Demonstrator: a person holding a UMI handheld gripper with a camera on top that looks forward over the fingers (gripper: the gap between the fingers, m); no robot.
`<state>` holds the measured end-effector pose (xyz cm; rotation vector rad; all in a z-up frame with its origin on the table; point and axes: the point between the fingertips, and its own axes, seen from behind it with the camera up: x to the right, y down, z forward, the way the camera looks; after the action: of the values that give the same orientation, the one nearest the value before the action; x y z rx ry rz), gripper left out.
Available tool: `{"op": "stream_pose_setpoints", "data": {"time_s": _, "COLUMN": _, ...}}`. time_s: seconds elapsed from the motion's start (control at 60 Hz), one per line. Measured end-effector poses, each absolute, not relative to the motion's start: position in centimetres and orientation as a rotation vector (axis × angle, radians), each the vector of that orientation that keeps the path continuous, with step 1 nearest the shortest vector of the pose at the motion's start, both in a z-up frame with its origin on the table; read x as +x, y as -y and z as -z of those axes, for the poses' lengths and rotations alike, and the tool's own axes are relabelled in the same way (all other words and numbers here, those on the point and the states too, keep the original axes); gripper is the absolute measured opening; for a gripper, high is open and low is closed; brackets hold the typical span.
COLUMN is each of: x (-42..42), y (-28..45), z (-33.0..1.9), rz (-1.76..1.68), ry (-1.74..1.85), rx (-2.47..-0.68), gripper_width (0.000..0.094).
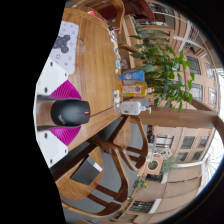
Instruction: Arrange mouse
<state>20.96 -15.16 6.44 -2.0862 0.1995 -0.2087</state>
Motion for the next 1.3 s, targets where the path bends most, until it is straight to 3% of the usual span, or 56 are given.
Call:
{"op": "stream_pose_setpoints", "data": {"time_s": 0.15, "x": 17.1, "y": 14.4, "z": -18.8, "rz": 0.152, "ry": -0.147, "rx": -1.868, "gripper_width": 0.0339}}
{"op": "stream_pose_setpoints", "data": {"time_s": 0.25, "x": 11.2, "y": 14.5, "z": -22.8, "rz": 0.062, "ry": -0.070, "rx": -1.804, "gripper_width": 0.0338}}
{"op": "stream_pose_setpoints", "data": {"time_s": 0.35, "x": 4.9, "y": 15.1, "z": -19.9, "rz": -0.034, "ry": 0.002, "rx": -1.875, "gripper_width": 0.0338}}
{"op": "stream_pose_setpoints", "data": {"time_s": 0.583, "x": -2.3, "y": 17.7, "z": -3.5, "rz": -0.093, "ry": 0.073, "rx": -2.187, "gripper_width": 0.0357}}
{"op": "stream_pose_setpoints", "data": {"time_s": 0.75, "x": -3.7, "y": 18.7, "z": 1.5, "rz": -0.057, "ry": 0.076, "rx": -2.264, "gripper_width": 0.0434}}
{"op": "stream_pose_setpoints", "data": {"time_s": 0.833, "x": -3.4, "y": 19.0, "z": 0.8, "rz": -0.030, "ry": 0.094, "rx": -2.253, "gripper_width": 0.0502}}
{"op": "stream_pose_setpoints", "data": {"time_s": 0.967, "x": -3.7, "y": 20.2, "z": -2.5, "rz": -0.024, "ry": 0.102, "rx": -2.204, "gripper_width": 0.0870}}
{"op": "stream_pose_setpoints", "data": {"time_s": 1.15, "x": -3.1, "y": 24.1, "z": -8.1, "rz": 0.039, "ry": 0.082, "rx": -2.127, "gripper_width": 0.0855}}
{"op": "stream_pose_setpoints", "data": {"time_s": 1.3, "x": -2.9, "y": 27.9, "z": -10.7, "rz": 0.070, "ry": 0.082, "rx": -2.103, "gripper_width": 0.0854}}
